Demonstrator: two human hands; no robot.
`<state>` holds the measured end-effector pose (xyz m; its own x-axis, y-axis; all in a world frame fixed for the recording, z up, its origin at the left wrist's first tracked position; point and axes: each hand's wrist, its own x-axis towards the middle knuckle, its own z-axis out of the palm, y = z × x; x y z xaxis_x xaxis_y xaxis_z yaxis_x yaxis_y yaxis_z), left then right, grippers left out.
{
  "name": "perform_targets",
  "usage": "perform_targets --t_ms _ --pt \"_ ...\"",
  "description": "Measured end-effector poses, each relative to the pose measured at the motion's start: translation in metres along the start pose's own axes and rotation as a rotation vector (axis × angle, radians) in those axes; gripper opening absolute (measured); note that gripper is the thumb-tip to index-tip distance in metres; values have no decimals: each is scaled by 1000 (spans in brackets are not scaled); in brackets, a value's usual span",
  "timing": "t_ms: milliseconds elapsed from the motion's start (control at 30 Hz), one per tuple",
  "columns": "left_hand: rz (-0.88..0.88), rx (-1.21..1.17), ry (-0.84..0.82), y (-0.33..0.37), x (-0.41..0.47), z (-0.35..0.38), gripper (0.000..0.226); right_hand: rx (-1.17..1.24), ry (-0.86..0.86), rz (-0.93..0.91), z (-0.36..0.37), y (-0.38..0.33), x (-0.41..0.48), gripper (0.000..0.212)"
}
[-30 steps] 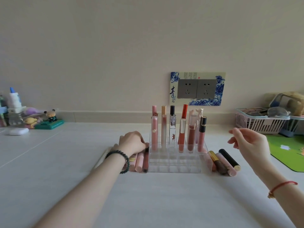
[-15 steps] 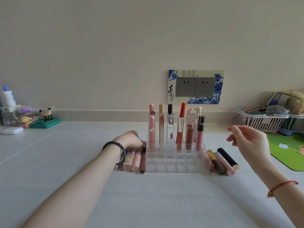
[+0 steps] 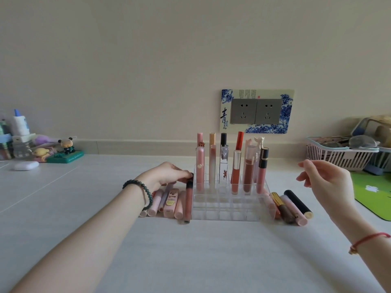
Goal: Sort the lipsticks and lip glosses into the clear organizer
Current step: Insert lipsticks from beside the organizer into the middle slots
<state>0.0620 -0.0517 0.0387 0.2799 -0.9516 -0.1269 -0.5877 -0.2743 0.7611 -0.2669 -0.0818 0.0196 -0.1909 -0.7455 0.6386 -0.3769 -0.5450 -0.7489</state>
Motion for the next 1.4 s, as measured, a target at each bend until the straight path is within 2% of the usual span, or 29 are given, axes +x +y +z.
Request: perform_targets --t_ms 133,233,300,367,500,633,733,833,933,1167,1400 --pt "138 -248 87 5 -15 -16 12 35 47 -48 0 -8 -1 19" --pt "274 -445 145 9 -28 -32 8 95 42 -154 3 -31 -8 15" --pt "389 -565 189 12 -38 -41 5 138 -39 -235 9 -51 -19 11" --pt "503 -633 240 16 -48 -45 8 172 -197 -262 22 -69 -33 7" --pt "658 -646 289 21 -63 -35 13 50 -475 -234 65 -94 -57 22" --pt "735 -650 285 19 -71 -13 16 4 -471 -241 98 -103 -65 26" --pt "794 -622 286 18 -75 -1 16 8 -480 -224 111 -102 -65 18" --pt "818 -621 256 20 -77 5 18 17 -498 -220 116 -100 -62 5" --pt "812 -611 250 22 -76 11 20 23 -488 -206 120 -99 -59 6" --pt "604 -393 337 4 -67 30 18 11 -485 -123 126 -91 -61 10" --pt "507 -381 319 -2 -70 36 11 -68 -563 -105 128 -88 -63 14"
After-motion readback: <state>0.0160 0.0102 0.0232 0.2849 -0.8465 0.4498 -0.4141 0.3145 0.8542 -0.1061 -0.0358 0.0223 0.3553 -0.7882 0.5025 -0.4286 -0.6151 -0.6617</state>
